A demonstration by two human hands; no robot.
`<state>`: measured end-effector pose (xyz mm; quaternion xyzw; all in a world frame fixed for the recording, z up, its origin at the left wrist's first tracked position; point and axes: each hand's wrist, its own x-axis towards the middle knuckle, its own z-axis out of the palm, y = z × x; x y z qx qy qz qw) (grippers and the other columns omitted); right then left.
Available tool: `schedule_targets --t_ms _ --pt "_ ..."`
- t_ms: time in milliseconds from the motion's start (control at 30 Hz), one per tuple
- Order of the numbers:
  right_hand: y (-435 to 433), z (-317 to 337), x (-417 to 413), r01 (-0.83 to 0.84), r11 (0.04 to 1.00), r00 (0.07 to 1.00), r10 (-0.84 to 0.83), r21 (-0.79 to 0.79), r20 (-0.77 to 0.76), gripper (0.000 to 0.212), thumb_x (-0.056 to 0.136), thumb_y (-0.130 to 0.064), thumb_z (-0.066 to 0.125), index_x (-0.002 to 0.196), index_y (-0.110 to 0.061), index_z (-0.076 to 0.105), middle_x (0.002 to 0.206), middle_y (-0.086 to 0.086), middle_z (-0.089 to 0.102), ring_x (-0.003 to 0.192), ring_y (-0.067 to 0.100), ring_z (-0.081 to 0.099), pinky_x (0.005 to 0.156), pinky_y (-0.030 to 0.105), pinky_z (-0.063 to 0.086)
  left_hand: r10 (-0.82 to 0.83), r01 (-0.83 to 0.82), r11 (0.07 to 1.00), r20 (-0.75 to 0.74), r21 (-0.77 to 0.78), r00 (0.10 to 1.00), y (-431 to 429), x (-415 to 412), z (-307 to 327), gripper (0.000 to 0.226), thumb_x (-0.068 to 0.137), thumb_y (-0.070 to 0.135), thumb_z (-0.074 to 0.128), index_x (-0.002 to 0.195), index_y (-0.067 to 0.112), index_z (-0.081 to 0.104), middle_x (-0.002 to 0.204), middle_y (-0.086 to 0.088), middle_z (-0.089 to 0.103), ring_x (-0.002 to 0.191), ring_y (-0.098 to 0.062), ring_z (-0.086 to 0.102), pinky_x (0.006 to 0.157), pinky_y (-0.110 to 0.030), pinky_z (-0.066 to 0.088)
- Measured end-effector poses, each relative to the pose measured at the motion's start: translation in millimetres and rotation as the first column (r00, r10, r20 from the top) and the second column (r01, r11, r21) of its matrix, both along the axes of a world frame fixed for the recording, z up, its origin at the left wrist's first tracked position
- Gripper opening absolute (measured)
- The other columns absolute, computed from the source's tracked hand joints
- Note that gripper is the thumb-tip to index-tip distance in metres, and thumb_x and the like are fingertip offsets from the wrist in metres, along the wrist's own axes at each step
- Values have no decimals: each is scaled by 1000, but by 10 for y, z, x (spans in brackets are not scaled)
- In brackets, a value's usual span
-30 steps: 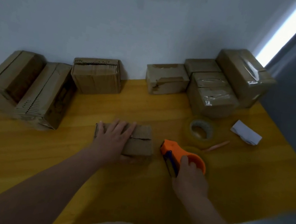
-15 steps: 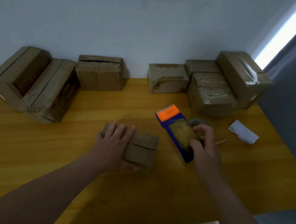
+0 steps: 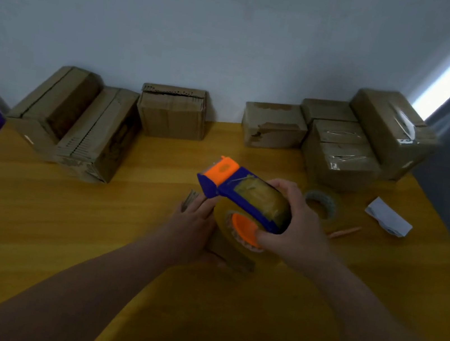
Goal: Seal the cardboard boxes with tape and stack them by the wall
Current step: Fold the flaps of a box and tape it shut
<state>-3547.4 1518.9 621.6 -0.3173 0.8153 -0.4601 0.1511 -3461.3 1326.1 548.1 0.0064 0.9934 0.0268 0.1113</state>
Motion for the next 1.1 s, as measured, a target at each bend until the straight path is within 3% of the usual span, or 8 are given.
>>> schedule_targets --t_ms 100,200,267,333,433,733,933,1100 --pt "52 43 -37 -69 996 995 73 62 -69 77 66 -48 81 127 -45 34 112 -26 45 100 0 56 74 12 51 25 -37 986 73 164 997 -73 4 55 105 72 71 60 153 31 7 159 7 -2 146 -20 -3 113 -59 11" --pt "94 65 -15 -96 992 993 102 87 -67 78 67 -46 79 127 -49 29 110 -32 40 98 -9 52 73 6 47 140 -64 864 -116 499 983 -228 32 104 69 76 45 64 141 30 45 150 2 33 140 -20 26 112 -52 25" --pt "105 59 -5 -104 990 991 111 95 -78 80 69 -39 82 127 -50 28 110 -34 37 98 -9 51 72 6 47 440 -266 591 -28 762 898 -272 46 218 36 79 30 53 109 17 68 118 -3 62 116 -24 54 90 -30 41" --pt "96 64 3 -113 989 989 121 97 -87 80 68 -38 83 126 -51 28 112 -35 36 99 -8 51 72 7 48 637 -480 73 330 874 697 -255 34 405 22 91 27 51 90 14 69 96 -7 68 93 -24 62 74 -32 45" --pt "83 72 19 -111 988 988 121 107 -93 81 67 -44 83 126 -52 28 112 -35 36 98 -9 50 71 4 46 471 -568 -305 640 764 607 -233 15 610 37 98 39 46 91 9 67 87 -11 68 80 -22 64 69 -32 47" --pt "90 66 31 -124 981 987 137 151 -79 83 69 -40 83 124 -60 24 115 -27 37 102 -7 48 69 8 47 414 -553 -430 700 714 582 -201 -39 690 23 96 22 52 76 14 61 64 -2 54 59 -12 50 56 -25 45" --pt "16 185 15 -199 954 963 233 223 -135 86 66 -60 72 140 -48 31 115 -24 45 94 -14 51 70 5 45 585 -557 -228 570 798 577 -299 -39 589 15 93 4 56 80 10 59 47 2 56 43 -5 50 43 -16 43" --pt "77 326 -80 -247 888 919 341 388 -195 78 69 -71 56 141 -49 33 119 -15 57 89 -3 57 75 27 54 683 -552 -209 524 807 508 -498 81 431 20 93 14 61 74 9 64 49 4 57 46 -6 49 44 -15 42"
